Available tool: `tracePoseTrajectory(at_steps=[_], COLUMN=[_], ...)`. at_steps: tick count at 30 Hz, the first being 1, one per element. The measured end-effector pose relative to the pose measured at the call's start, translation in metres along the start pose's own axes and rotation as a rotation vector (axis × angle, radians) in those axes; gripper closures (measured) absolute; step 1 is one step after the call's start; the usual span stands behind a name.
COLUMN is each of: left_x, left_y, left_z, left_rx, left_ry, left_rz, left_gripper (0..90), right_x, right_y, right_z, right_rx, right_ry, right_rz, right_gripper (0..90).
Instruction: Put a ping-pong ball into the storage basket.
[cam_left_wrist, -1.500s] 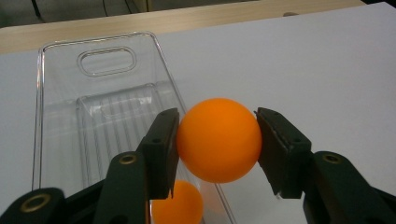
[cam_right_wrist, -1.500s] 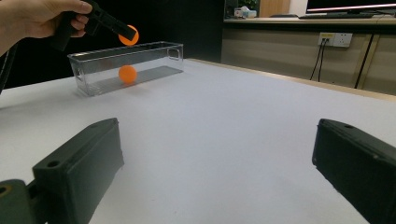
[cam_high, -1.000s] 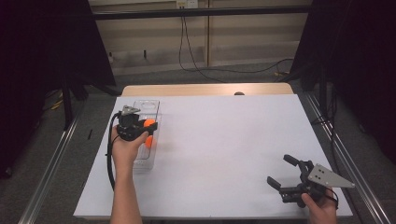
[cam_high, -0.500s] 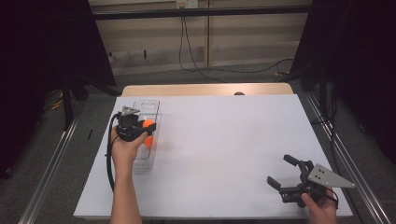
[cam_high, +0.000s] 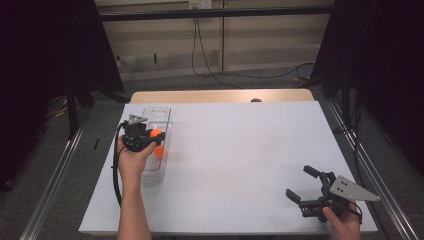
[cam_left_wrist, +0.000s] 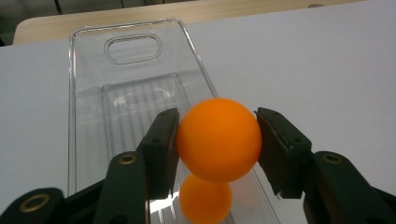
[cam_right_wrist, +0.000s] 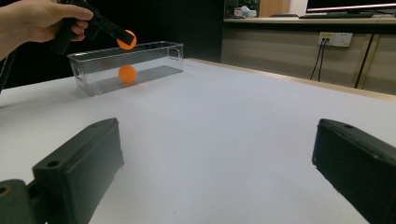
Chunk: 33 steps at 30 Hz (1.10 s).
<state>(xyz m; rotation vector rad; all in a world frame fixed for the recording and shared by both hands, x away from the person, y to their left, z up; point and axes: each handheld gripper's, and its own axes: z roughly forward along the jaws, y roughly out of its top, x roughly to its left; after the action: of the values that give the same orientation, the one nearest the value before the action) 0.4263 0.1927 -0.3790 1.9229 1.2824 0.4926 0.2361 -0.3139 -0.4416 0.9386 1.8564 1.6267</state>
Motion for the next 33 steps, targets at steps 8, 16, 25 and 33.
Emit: tracePoseTrajectory(at_steps=[8,16,25,33], left_x=[0.0028,0.0055,0.0073,0.0089], left_y=[-0.0014,-0.0047,-0.0069,-0.008], left_z=[0.0004,0.0045,0.0064,0.0063], left_rx=[0.01,0.021,0.018,0.014], left_ry=[0.026,0.038,0.052,0.062], left_rz=[0.003,-0.006,-0.012,-0.019], left_gripper=[50.9,50.9,50.8,50.6], right_x=[0.0001,0.0001,0.0002,0.0003], right_y=[0.0,0.0,0.0,0.0], right_z=[0.0,0.0,-0.0001,0.0], right_rx=[0.001,0.001,0.002,0.002], right_ry=[0.001,0.001,0.001,0.001], right_rz=[-0.001,-0.001,-0.001,-0.001], right_gripper=[1.3,1.4,1.3,1.3])
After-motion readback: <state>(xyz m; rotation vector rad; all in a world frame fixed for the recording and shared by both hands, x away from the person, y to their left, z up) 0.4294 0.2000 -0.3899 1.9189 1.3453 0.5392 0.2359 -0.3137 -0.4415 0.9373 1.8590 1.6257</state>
